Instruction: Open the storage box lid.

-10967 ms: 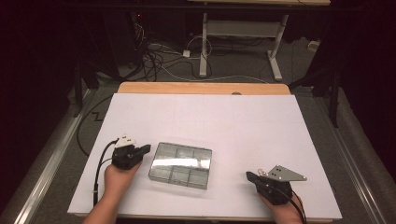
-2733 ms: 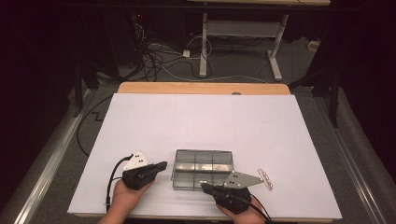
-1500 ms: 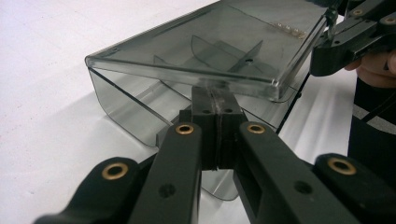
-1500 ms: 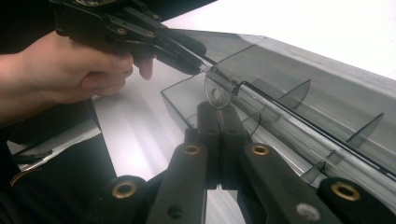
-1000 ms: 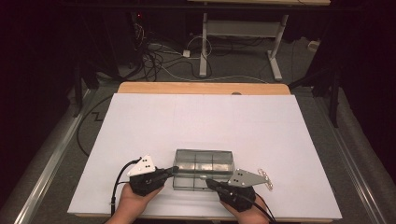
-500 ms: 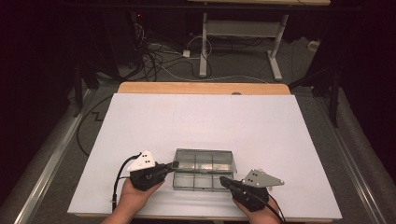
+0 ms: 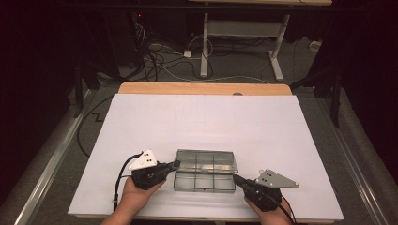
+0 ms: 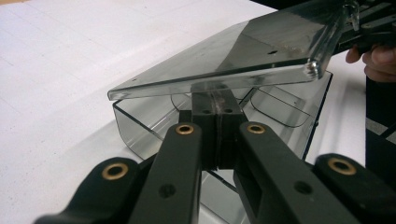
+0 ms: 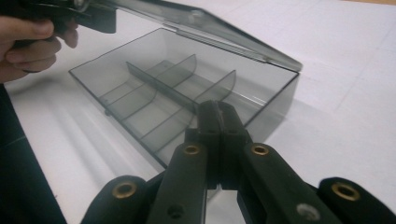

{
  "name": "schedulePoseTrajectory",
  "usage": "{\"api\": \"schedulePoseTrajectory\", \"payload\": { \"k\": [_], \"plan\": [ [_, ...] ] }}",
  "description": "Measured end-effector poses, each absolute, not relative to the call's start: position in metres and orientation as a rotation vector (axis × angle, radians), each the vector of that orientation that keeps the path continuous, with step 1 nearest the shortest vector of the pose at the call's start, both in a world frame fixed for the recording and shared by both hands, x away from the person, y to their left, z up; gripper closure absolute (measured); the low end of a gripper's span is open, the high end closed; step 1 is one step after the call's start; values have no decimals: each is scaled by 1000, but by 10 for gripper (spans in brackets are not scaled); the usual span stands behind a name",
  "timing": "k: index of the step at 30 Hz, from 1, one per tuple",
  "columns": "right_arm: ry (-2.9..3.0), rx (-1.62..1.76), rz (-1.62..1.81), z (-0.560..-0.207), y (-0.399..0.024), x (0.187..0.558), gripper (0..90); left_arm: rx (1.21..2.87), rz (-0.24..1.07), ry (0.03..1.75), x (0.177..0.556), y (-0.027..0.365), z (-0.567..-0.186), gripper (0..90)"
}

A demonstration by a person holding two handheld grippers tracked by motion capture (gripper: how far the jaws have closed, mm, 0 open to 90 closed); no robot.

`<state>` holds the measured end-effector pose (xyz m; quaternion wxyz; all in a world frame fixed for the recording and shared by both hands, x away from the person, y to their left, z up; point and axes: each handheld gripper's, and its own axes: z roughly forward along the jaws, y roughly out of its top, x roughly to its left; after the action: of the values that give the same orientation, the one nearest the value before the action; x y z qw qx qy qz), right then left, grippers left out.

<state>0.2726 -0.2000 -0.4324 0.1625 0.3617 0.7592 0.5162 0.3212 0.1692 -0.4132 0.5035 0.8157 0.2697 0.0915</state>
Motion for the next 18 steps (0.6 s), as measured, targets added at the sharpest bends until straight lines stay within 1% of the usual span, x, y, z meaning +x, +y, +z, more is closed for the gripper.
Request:
{"api": "schedulePoseTrajectory", "payload": {
  "k": [11,18],
  "plan": [
    [2128,1078,1436,-437,-213,282,900,1967,224,654,319,171,-414,878],
    [2107,1106,1416,-439,-219,294,900,1958,227,662,322,171,-415,878]
  ]
}}
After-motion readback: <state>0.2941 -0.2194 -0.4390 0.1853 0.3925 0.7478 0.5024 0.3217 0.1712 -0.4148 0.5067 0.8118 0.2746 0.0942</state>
